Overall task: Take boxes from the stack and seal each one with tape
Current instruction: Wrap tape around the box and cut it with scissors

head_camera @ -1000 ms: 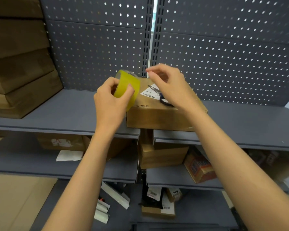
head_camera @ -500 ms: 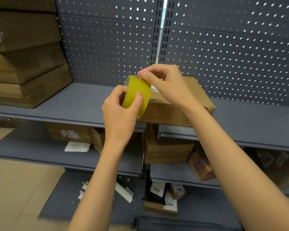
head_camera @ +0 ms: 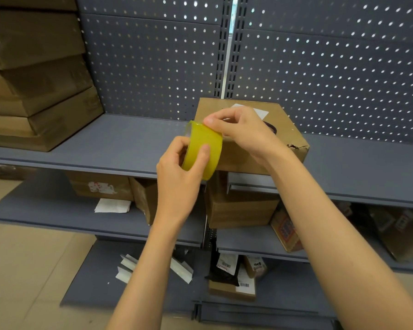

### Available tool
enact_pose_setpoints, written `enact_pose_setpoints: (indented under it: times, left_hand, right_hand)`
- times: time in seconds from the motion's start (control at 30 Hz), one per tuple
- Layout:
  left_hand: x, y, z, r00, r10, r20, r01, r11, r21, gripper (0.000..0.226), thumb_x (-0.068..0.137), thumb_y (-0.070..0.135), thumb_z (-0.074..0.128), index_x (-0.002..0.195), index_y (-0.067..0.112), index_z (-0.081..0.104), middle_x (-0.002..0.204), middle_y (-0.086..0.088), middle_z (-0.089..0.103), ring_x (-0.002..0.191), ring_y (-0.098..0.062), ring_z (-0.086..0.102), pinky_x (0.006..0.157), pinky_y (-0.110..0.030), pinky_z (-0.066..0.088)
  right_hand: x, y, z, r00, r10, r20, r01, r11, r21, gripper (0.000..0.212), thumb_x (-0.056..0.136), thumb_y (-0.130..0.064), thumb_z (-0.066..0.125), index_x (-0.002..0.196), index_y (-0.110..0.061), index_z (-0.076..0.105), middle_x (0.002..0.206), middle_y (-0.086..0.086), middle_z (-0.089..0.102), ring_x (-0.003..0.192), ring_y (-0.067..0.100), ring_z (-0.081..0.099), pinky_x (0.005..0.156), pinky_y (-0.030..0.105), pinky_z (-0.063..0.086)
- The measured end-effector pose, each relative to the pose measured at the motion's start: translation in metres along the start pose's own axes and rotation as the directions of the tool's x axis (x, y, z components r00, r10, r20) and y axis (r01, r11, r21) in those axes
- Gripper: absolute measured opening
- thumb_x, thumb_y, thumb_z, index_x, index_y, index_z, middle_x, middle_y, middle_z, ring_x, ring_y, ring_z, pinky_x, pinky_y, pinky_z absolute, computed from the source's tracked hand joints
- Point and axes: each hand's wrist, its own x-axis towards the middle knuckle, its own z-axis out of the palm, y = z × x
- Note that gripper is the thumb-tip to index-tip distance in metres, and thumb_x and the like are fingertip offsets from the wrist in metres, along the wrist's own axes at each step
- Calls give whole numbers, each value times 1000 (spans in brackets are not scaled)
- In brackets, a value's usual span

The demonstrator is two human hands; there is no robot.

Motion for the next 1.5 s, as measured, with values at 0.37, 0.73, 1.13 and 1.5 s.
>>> enact_pose_setpoints:
  times: [0.37, 0.73, 1.13, 1.5]
  left_hand:
    - [-6, -5, 3, 951, -255, 177, 286, 940, -185, 6, 96, 24, 54, 96, 19, 58, 79, 1, 70, 72, -14, 70, 62, -29, 56]
    - [-7, 14, 9, 934, -300, 193, 347, 892, -292, 12, 96, 19, 51, 93, 8, 57, 64, 5, 61, 54, -8, 64, 49, -19, 50]
    - [-11, -9, 10, 836, -547, 44, 540, 807, -239, 19, 90, 30, 63, 83, 13, 61, 54, 5, 60, 49, -9, 61, 46, -24, 51]
    - [1, -6, 15, 785, -618, 48, 607, 751, -260, 23, 94, 32, 56, 87, 10, 58, 61, -7, 58, 42, -14, 59, 42, -23, 48]
  right_hand:
    - [-6, 7, 10, 961, -244, -133, 212, 952, -220, 7, 90, -11, 61, 85, -14, 66, 80, -13, 61, 78, 7, 56, 76, 23, 46]
    - [22, -6, -12, 940, -273, -204, 206, 933, -296, 5, 89, -17, 62, 86, -16, 66, 77, -17, 61, 68, -7, 52, 69, 14, 44]
    - [41, 0, -1, 899, -367, -238, 272, 895, -354, 9, 88, -13, 61, 86, -7, 68, 76, -15, 59, 68, -6, 53, 68, 11, 43]
    - [74, 41, 3, 955, -201, -218, 129, 944, -303, 10, 88, -16, 63, 88, -8, 69, 80, -10, 64, 76, 6, 58, 76, 25, 48]
